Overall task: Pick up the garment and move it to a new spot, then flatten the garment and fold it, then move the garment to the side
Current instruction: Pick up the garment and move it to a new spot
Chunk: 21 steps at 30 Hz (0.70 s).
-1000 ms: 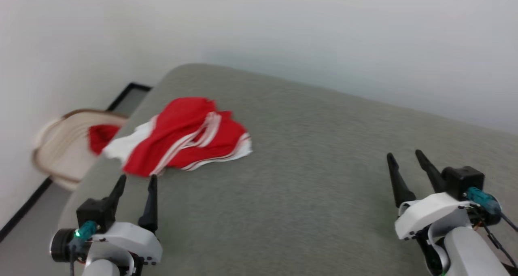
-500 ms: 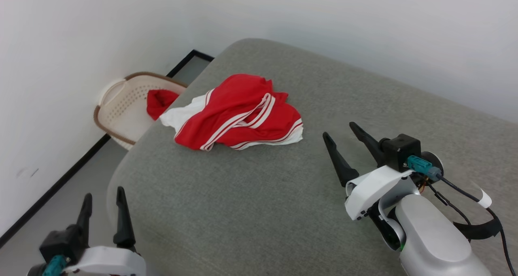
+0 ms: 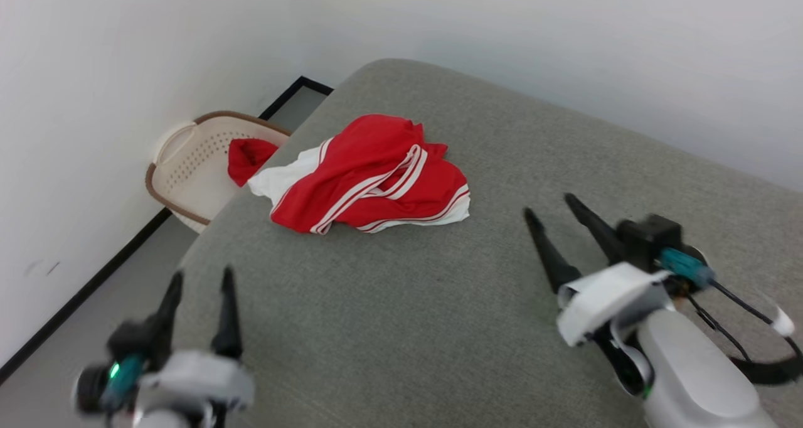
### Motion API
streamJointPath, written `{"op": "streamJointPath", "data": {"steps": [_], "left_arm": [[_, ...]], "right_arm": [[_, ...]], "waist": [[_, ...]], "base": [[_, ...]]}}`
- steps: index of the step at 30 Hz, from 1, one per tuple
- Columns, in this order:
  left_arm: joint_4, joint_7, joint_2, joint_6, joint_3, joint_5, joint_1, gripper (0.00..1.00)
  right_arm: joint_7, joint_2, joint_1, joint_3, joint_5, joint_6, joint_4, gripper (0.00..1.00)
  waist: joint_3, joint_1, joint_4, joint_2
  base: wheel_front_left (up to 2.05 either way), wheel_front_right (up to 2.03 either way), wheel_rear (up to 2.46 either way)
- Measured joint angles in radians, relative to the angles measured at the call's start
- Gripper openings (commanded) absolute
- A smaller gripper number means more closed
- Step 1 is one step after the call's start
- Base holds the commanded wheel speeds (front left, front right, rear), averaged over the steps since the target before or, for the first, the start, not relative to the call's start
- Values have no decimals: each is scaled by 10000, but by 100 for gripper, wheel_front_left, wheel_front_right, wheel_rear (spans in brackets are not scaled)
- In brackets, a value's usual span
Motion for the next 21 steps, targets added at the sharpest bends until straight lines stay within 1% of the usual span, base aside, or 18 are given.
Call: {"op": "streamJointPath", "data": {"steps": [3, 6, 9, 11, 13, 15, 17, 21], "left_arm": [[861, 0, 276, -163, -731, 44, -965, 100], [1712, 0, 786, -199, -1135, -38, -1900, 100], [2633, 59, 1246, -205, -1522, -443, -2963, 100], [3212, 198, 1432, -205, -1778, -1191, -3750, 100], [3749, 384, 1941, -238, -2130, -1413, -4436, 100], [4307, 667, 2326, -234, -2242, -2073, -5056, 100], [4830, 1114, 2736, -236, -2604, -2431, -5541, 100], [5710, 2575, 3381, -234, -3229, -3634, -6148, 100]], "right_arm": [[0, -105, 502, -543, -109, 0, -180, 100], [0, -27, 651, -648, -320, 0, -341, 100], [0, 86, 601, -673, -405, 2, -485, 100], [0, 48, 563, -731, -422, 0, -512, 100], [0, -6, 461, -731, -422, 0, -560, 100], [-4, -56, 317, -775, -422, 2, -644, 100], [-2, -104, 241, -811, -414, 2, -711, 100], [0, -123, 203, -888, -328, 2, -834, 100]], "waist": [[-70, 0, -114, 0], [-158, 0, -334, 0], [-227, 0, -697, 0], [-235, 0, -986, 0], [-213, 0, -1315, 0], [-155, 0, -1678, 0], [-55, 0, -2072, 0], [265, 0, -2945, 0]], "base": [[0, 0, 0], [0, 0, 0], [0, 0, 0], [0, 0, 0], [0, 0, 0], [0, 0, 0], [0, 0, 0], [0, 0, 0]]}}
